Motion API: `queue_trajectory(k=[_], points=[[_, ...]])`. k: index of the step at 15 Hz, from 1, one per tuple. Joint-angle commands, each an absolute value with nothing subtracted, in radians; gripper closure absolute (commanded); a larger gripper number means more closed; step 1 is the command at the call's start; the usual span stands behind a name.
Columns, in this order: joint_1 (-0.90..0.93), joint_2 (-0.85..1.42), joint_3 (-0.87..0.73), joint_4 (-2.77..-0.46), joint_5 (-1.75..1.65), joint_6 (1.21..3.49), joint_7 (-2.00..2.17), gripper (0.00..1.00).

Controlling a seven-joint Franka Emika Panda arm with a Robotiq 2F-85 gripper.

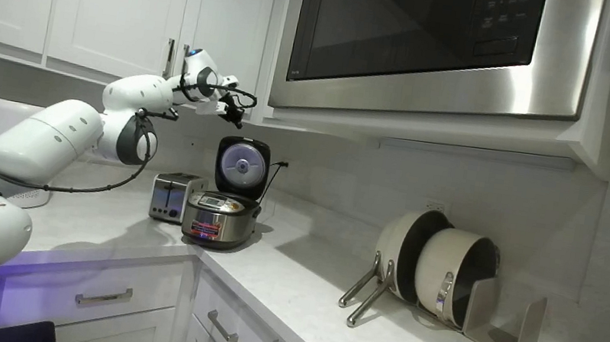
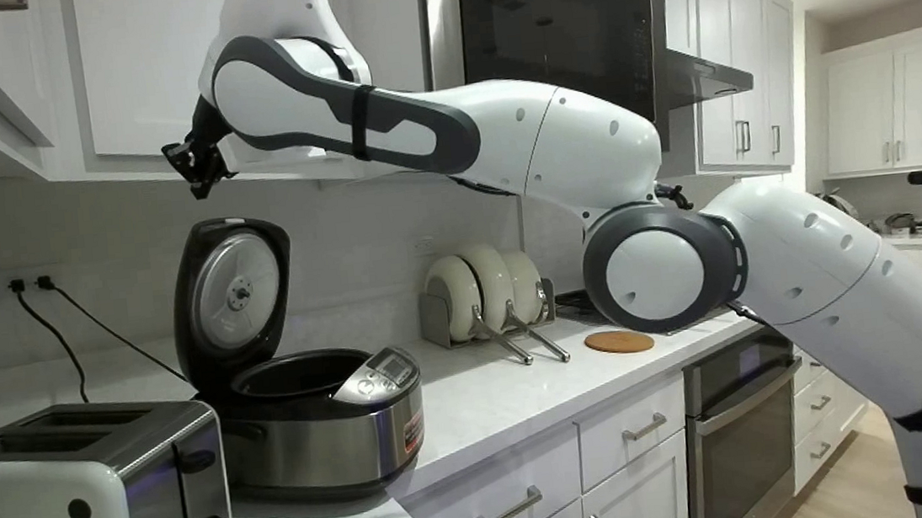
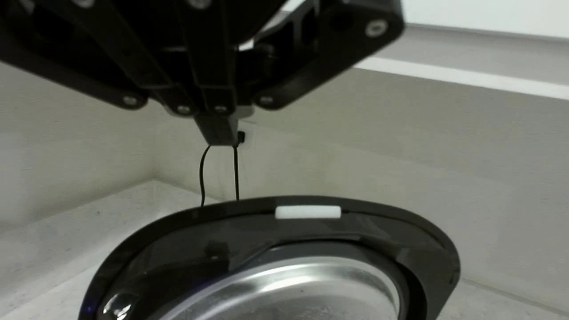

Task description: Close the cooker

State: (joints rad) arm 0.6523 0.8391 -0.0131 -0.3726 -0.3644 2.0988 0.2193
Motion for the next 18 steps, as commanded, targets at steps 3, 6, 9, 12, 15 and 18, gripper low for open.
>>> queue_trajectory(k=[3,6,9,12,15,18], points=[[0.660,0.894,-0.049,-0.351,-0.320,2.166,0.191,1.00],[0.656,0.906,-0.060,-0.348,-0.320,2.172,0.194,1.00],[0.655,0.908,-0.083,-0.347,-0.330,2.159,0.200,1.00],[0.657,0.904,-0.108,-0.350,-0.340,2.129,0.204,1.00],[0.661,0.897,-0.124,-0.354,-0.342,2.085,0.198,1.00],[0.664,0.883,-0.128,-0.372,-0.342,2.071,0.199,1.00]])
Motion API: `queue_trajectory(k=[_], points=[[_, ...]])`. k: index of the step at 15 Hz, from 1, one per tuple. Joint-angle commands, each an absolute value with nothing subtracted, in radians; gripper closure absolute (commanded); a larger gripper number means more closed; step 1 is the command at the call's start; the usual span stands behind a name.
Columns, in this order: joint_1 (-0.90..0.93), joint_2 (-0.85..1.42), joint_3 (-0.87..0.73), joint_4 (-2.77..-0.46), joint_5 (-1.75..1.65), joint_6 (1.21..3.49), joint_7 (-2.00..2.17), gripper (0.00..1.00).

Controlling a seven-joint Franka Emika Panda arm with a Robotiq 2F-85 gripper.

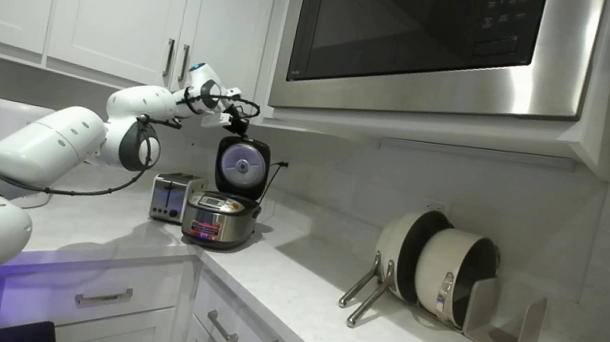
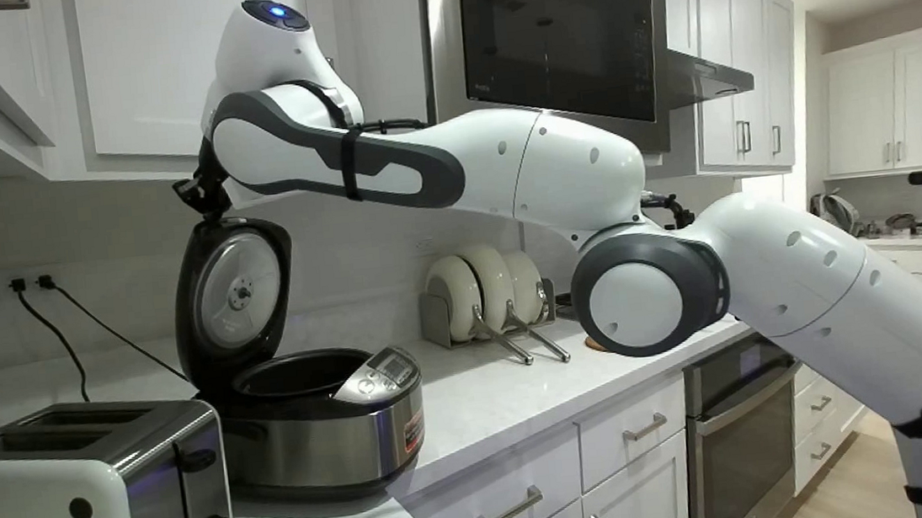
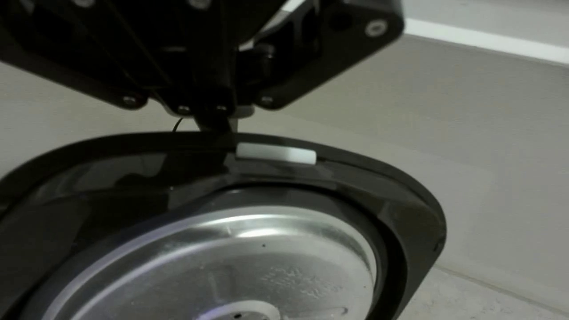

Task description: Close the cooker

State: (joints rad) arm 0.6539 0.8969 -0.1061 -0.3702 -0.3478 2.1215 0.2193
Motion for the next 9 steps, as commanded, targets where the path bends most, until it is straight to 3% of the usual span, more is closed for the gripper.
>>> queue_trajectory(k=[1,9], points=[[0.665,0.878,-0.127,-0.377,-0.340,2.062,0.200,1.00],[0.680,0.854,-0.145,-0.380,-0.354,1.962,0.188,1.00]])
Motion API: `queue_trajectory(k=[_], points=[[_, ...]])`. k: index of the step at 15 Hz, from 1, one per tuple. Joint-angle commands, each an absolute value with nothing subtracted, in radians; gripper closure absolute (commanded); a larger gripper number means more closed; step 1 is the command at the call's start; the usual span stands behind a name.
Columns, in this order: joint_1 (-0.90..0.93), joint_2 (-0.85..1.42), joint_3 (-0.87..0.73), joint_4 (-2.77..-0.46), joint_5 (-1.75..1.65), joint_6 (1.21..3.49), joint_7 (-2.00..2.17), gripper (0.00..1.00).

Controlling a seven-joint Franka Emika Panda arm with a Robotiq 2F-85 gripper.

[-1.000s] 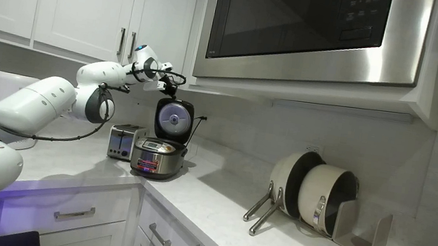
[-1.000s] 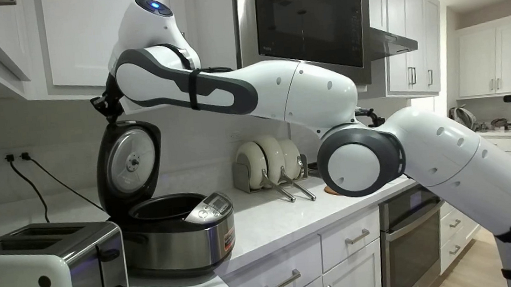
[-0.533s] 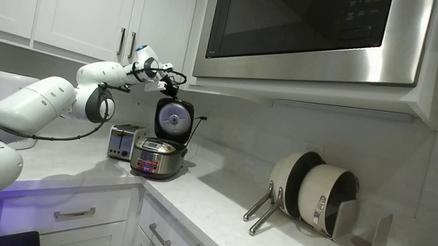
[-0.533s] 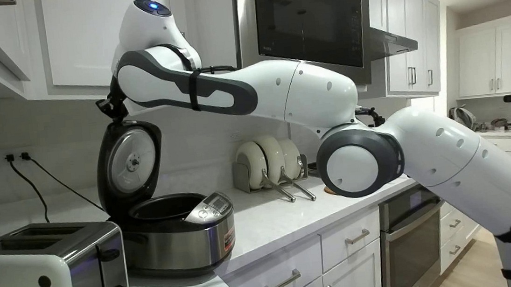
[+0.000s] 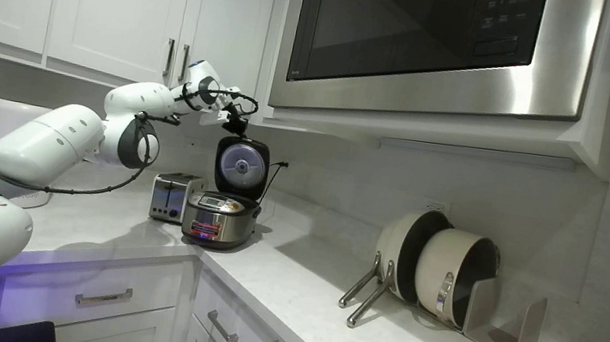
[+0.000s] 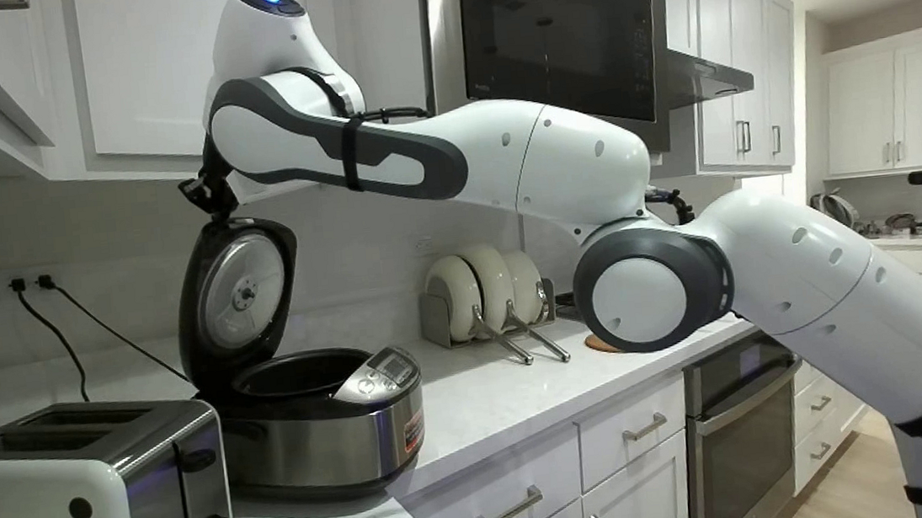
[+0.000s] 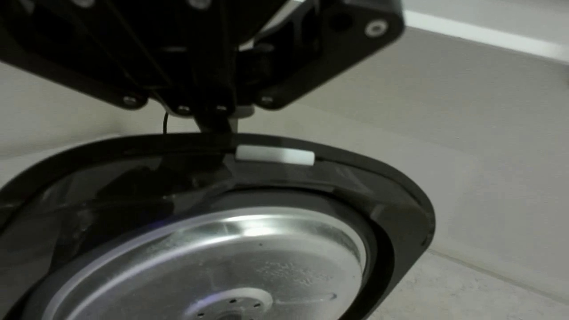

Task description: Close the cooker

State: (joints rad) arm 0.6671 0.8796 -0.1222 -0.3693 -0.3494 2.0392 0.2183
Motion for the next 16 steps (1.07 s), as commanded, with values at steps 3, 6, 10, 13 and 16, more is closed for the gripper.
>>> queue_trajectory(k=[3,6,10,13,16], points=[[0.684,0.845,-0.146,-0.381,-0.354,1.915,0.178,1.00],[0.686,0.838,-0.146,-0.382,-0.356,1.875,0.159,1.00],[0.687,0.833,-0.144,-0.380,-0.357,1.844,0.146,1.00],[0.688,0.828,-0.143,-0.385,-0.357,1.813,0.142,1.00],[0.690,0.821,-0.145,-0.389,-0.360,1.766,0.122,1.00]])
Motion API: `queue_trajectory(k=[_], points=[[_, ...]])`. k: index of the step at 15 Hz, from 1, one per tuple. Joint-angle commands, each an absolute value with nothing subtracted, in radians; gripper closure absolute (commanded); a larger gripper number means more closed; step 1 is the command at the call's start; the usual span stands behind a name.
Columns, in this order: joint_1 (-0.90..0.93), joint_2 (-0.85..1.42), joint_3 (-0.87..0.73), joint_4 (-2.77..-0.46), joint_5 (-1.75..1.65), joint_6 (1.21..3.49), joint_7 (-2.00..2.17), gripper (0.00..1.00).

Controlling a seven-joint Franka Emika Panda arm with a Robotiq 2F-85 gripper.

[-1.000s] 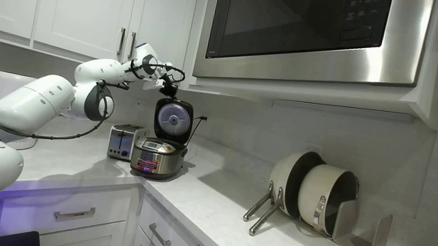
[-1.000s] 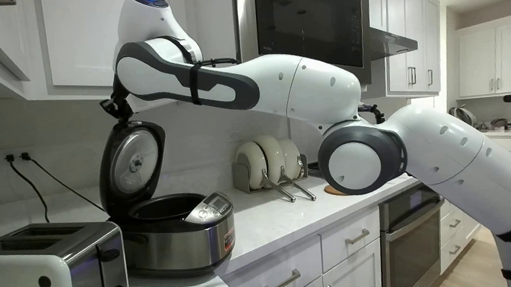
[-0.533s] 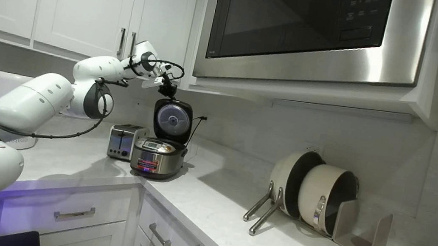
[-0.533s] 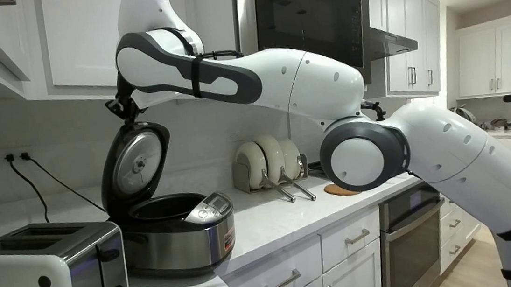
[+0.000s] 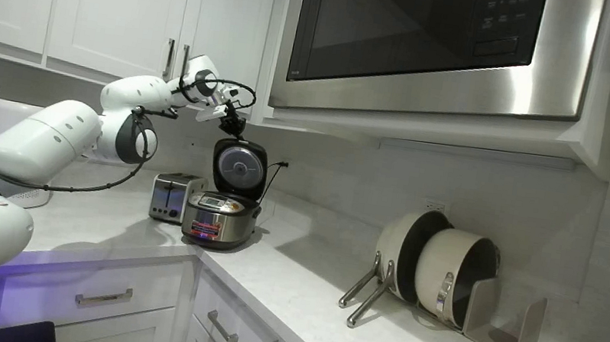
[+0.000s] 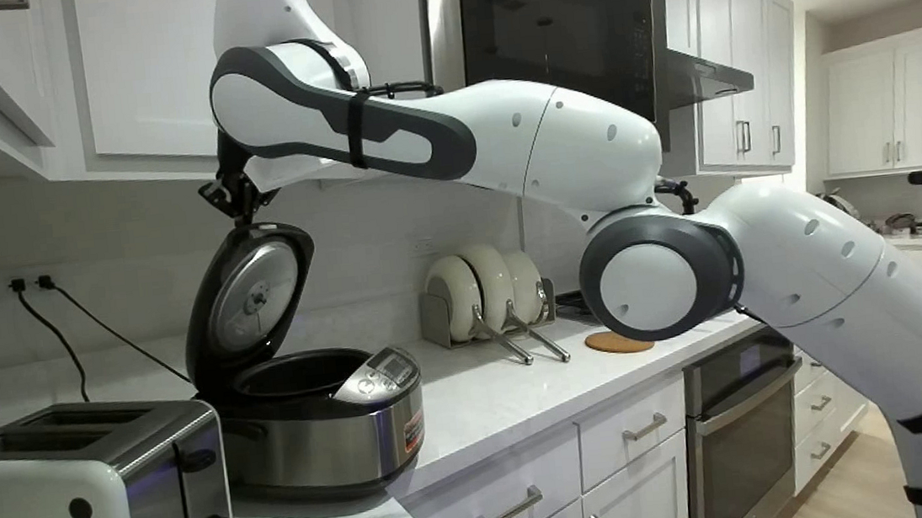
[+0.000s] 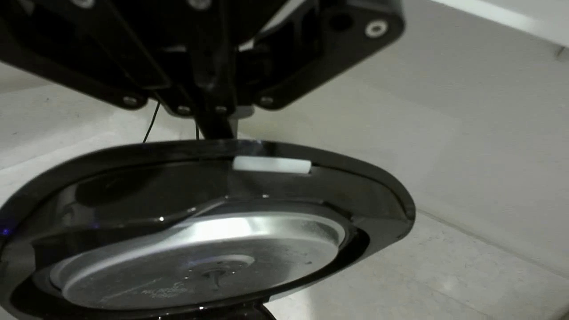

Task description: Close the cooker

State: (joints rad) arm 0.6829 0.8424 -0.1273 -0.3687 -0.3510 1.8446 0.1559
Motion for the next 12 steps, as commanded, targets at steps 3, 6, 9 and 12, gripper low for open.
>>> queue_trajectory(k=[3,6,9,12], points=[[0.691,0.811,-0.146,-0.392,-0.365,1.703,0.105,1.00],[0.691,0.809,-0.142,-0.388,-0.364,1.665,0.094,1.00],[0.691,0.808,-0.139,-0.389,-0.361,1.631,0.095,1.00],[0.690,0.808,-0.140,-0.391,-0.362,1.592,0.097,1.00]])
